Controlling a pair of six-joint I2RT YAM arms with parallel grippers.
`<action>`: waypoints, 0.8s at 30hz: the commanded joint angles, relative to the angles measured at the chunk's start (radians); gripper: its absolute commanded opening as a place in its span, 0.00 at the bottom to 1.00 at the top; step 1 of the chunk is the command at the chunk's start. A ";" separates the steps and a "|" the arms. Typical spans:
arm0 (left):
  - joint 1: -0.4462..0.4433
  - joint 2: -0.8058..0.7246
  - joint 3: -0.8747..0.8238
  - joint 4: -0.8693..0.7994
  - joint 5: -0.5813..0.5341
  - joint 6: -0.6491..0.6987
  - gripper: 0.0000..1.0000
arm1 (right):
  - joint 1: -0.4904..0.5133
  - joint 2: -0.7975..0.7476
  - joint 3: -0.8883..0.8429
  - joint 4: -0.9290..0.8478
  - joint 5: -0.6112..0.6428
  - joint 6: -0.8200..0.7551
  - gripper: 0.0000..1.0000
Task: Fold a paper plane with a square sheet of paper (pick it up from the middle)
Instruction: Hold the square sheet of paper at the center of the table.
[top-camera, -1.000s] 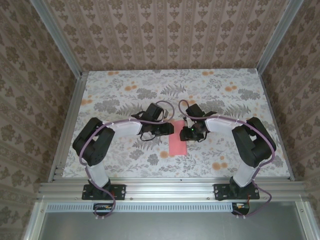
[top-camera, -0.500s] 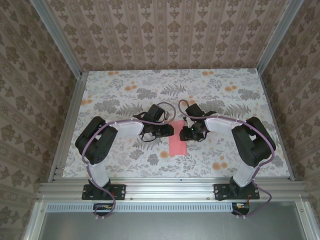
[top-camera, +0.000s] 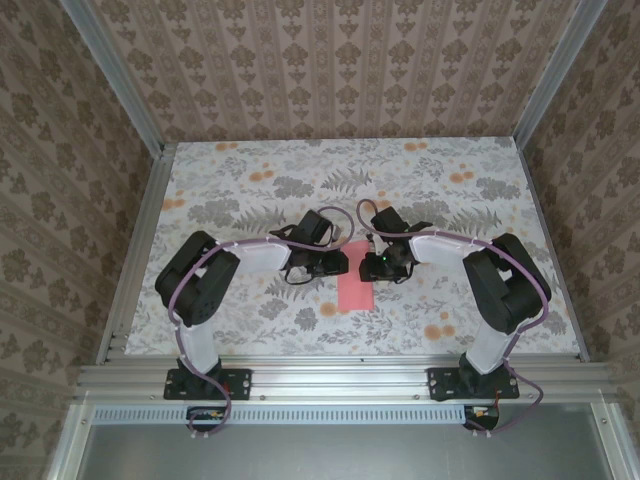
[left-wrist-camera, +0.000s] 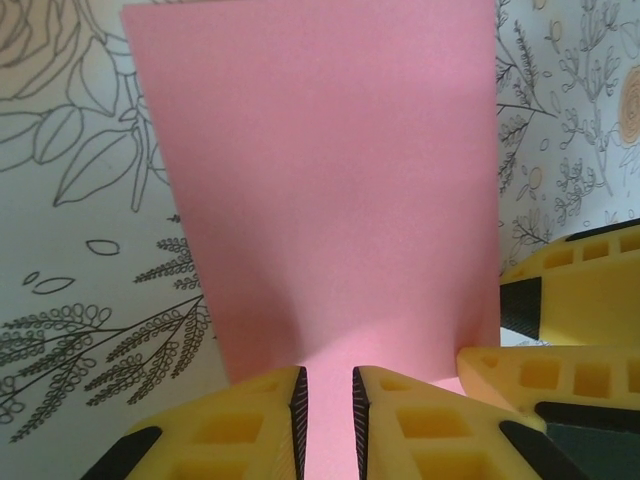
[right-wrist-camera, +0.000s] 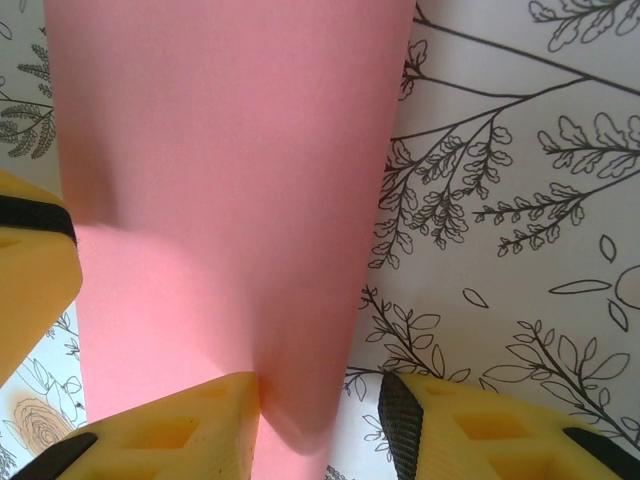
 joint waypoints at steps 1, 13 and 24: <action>-0.007 0.017 0.031 -0.036 0.002 0.016 0.21 | 0.005 0.065 -0.015 -0.014 0.066 0.010 0.42; -0.015 0.040 0.050 -0.124 -0.043 0.037 0.19 | 0.006 0.054 -0.006 -0.013 0.052 0.014 0.42; -0.027 0.063 0.081 -0.209 -0.107 0.051 0.14 | 0.007 -0.084 0.007 0.000 0.034 0.061 0.47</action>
